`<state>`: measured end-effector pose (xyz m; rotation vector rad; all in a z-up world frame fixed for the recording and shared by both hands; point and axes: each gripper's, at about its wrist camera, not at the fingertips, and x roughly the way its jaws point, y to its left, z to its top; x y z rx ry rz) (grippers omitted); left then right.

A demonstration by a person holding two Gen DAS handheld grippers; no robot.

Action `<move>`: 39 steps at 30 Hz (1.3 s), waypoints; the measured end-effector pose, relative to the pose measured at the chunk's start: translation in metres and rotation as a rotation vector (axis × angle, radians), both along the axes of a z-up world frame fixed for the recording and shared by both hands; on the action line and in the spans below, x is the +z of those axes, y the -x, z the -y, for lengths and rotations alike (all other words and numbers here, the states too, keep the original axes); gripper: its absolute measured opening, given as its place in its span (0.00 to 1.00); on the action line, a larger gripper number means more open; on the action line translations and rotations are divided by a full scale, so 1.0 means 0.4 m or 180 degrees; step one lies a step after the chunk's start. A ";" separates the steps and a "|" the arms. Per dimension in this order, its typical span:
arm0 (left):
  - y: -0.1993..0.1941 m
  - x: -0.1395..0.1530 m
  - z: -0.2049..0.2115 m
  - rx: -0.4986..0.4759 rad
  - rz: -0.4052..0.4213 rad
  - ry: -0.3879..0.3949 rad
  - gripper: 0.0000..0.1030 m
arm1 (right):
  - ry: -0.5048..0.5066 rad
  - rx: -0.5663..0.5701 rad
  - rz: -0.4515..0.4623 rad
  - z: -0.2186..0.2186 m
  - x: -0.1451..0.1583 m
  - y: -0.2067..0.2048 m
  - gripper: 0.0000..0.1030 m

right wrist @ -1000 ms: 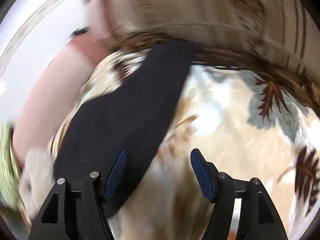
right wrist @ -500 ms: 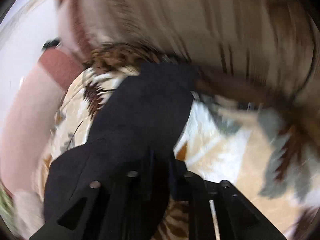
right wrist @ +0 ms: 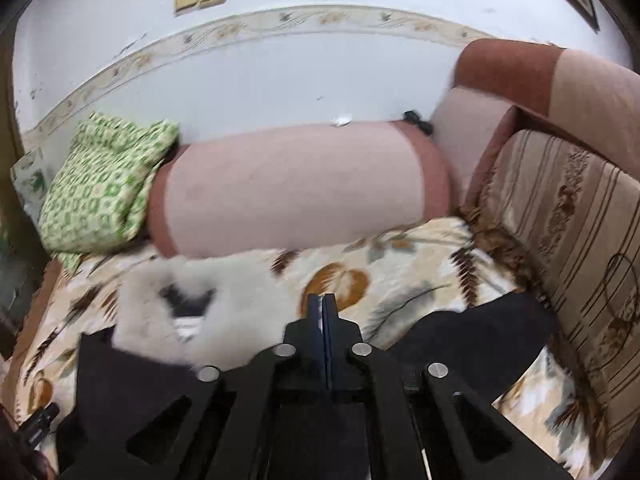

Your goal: Fold large clothes

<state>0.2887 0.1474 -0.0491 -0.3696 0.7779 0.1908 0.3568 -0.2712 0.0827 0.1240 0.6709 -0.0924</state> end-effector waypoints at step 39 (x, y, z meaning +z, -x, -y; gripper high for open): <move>-0.063 -0.077 0.097 -0.0318 -0.0269 -0.0318 0.80 | -0.0317 -0.1935 -0.0323 0.666 -0.286 -0.024 0.08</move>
